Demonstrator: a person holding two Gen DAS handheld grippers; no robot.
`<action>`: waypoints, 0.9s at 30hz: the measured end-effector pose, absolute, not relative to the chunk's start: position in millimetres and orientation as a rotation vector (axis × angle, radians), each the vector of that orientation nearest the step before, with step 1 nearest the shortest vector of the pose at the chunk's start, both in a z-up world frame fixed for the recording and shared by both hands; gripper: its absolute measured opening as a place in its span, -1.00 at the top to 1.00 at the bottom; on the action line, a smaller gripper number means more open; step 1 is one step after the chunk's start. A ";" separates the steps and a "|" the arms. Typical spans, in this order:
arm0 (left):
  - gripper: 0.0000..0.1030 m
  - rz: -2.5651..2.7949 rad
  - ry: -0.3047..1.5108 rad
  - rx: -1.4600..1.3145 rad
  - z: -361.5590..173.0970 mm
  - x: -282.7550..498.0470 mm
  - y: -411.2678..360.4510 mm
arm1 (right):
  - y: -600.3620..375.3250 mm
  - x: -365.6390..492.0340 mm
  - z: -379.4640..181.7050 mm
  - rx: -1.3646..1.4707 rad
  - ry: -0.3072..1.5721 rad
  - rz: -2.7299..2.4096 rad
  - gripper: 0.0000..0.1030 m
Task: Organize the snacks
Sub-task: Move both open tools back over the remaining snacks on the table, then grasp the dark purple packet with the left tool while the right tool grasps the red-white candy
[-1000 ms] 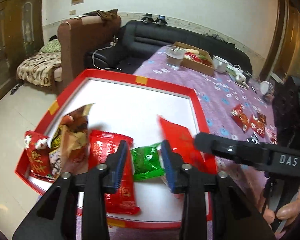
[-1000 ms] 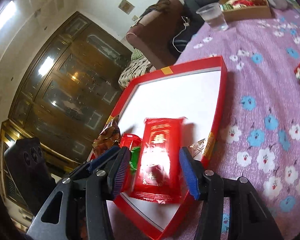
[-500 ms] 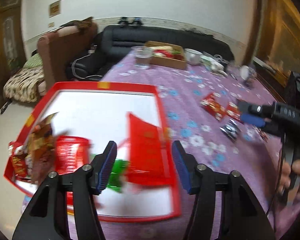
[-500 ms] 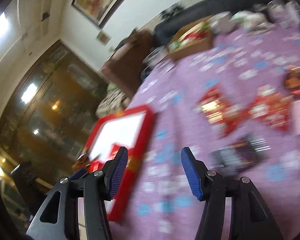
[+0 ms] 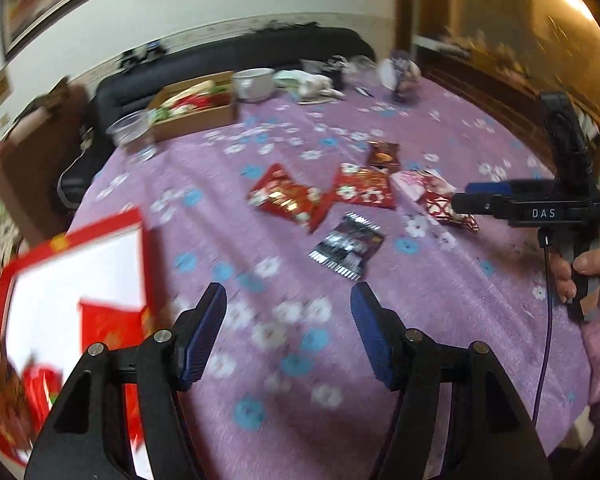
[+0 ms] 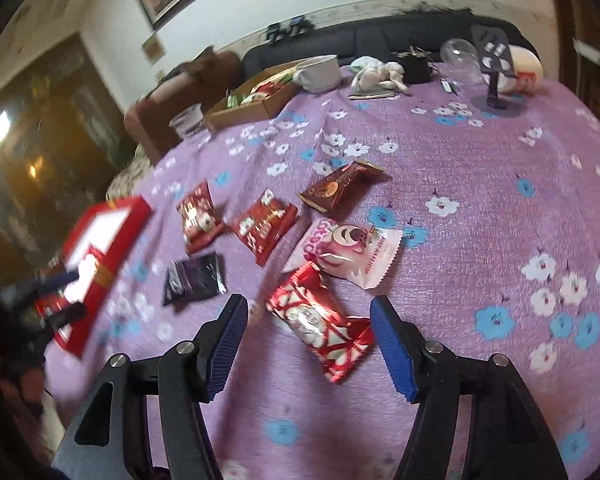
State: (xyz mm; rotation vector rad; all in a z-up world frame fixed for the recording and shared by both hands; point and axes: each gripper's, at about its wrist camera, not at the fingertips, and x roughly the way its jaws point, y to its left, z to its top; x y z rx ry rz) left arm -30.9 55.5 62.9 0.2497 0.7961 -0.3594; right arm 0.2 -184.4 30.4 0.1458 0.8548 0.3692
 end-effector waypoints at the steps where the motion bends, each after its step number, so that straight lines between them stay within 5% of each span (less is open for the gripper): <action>1: -0.24 -0.387 0.790 0.271 63.1 -26.7 47.6 | -183.8 -1.2 29.2 0.141 0.848 0.375 -0.29; 11: -0.23 -0.575 0.772 0.420 52.8 6.2 7.5 | -173.4 8.0 10.8 0.024 0.879 0.336 -0.30; 17: -0.23 -0.617 0.791 0.531 41.0 11.6 -10.1 | -164.3 2.9 10.7 -0.049 0.879 0.333 0.22; 25: -0.24 -0.619 0.860 0.593 17.2 18.7 -22.5 | -166.4 0.9 11.8 -0.027 0.907 0.321 0.26; 27: -0.10 -0.637 0.872 0.553 17.3 22.9 -21.6 | -169.0 1.8 11.8 -0.001 0.912 0.323 0.25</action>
